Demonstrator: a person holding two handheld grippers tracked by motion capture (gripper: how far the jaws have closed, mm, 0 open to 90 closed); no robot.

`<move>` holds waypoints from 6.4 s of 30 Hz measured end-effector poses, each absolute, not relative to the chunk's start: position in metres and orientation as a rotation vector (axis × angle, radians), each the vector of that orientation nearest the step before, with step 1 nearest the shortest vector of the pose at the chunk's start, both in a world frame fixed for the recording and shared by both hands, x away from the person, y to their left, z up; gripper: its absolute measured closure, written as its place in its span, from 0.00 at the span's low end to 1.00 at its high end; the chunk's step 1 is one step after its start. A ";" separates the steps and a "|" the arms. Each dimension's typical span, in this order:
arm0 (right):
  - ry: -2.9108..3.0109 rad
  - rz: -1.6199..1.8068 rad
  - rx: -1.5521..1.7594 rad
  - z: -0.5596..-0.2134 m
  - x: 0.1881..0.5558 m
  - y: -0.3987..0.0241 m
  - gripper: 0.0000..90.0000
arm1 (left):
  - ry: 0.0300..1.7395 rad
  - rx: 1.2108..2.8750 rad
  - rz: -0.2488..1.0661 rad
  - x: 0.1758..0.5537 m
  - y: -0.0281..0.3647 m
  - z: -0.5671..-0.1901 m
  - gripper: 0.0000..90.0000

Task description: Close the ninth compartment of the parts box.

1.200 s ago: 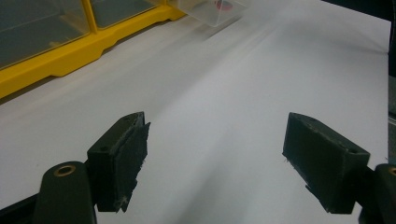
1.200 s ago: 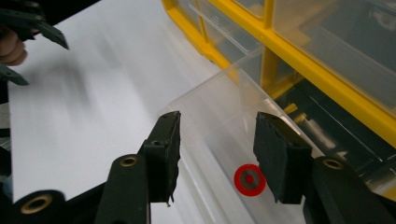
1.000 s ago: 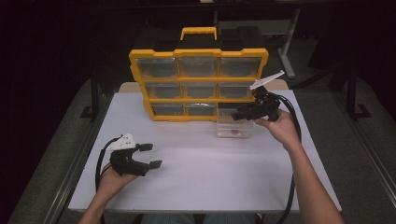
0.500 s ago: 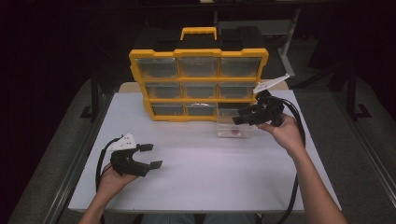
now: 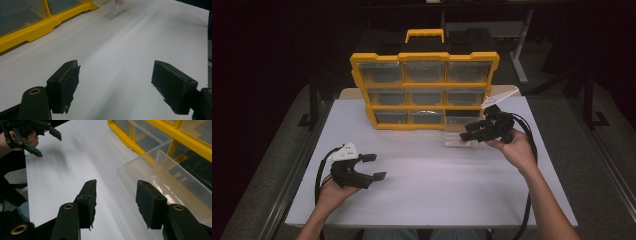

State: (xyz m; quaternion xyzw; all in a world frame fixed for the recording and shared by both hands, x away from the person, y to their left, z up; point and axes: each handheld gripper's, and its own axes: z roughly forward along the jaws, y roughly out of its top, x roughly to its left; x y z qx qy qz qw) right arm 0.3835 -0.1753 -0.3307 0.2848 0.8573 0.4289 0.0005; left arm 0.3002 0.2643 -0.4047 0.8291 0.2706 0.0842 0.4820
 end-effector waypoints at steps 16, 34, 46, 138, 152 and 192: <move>2.747 1.346 0.830 -0.349 0.371 -0.170 0.79 | 0.652 2.046 0.207 0.301 0.262 -0.406 0.24; 2.778 1.306 0.832 -0.371 0.365 -0.173 0.98 | 0.666 2.050 0.198 0.300 0.261 -0.406 0.24; 2.780 1.259 0.872 -0.388 0.365 -0.175 0.98 | 0.660 2.047 0.202 0.297 0.262 -0.406 0.24; 2.734 1.131 0.995 -0.376 0.414 -0.160 0.99 | 0.652 2.034 0.207 0.298 0.262 -0.406 0.23; 2.728 1.134 0.982 -0.373 0.417 -0.159 0.99 | 0.658 2.032 0.206 0.298 0.262 -0.406 0.23; 2.715 1.129 0.974 -0.362 0.423 -0.155 0.99 | 0.663 2.028 0.207 0.299 0.264 -0.405 0.23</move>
